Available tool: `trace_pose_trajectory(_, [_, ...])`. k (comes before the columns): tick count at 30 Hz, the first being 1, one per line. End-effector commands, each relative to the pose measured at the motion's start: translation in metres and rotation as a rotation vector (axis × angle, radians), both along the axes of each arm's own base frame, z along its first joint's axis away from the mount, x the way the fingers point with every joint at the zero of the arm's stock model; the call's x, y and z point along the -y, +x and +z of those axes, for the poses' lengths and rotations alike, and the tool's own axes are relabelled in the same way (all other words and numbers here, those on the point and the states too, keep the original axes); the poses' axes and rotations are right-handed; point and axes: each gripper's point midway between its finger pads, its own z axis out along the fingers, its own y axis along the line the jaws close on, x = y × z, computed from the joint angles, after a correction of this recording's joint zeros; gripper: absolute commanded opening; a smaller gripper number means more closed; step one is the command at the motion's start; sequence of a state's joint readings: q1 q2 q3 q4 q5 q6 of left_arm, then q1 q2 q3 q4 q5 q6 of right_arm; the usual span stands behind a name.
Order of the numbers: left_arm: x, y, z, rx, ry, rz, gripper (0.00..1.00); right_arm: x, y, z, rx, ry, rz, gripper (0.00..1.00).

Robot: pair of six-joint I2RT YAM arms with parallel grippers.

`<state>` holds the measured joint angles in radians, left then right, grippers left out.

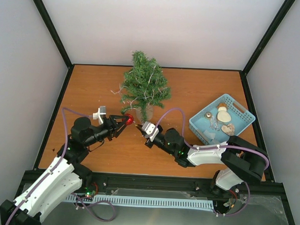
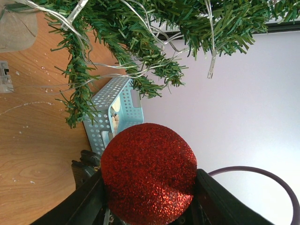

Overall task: Decorate the small christmas tree
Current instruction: Hang the decoration item on the Christmas tree.

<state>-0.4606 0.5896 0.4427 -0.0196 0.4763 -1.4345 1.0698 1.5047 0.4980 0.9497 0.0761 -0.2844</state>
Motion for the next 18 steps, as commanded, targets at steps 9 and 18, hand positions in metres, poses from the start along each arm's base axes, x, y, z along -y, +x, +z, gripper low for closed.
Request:
trace_pose_trajectory(9, [-0.003, 0.001, 0.030, 0.124, 0.031, 0.014, 0.44, 0.012, 0.009, 0.021, 0.024, -0.058, -0.040, 0.03])
trace_pose_trajectory(18, [0.006, 0.019, 0.090, 0.325, 0.054, 0.011, 0.42, 0.022, 0.023, 0.093, 0.141, -0.099, -0.061, 0.03])
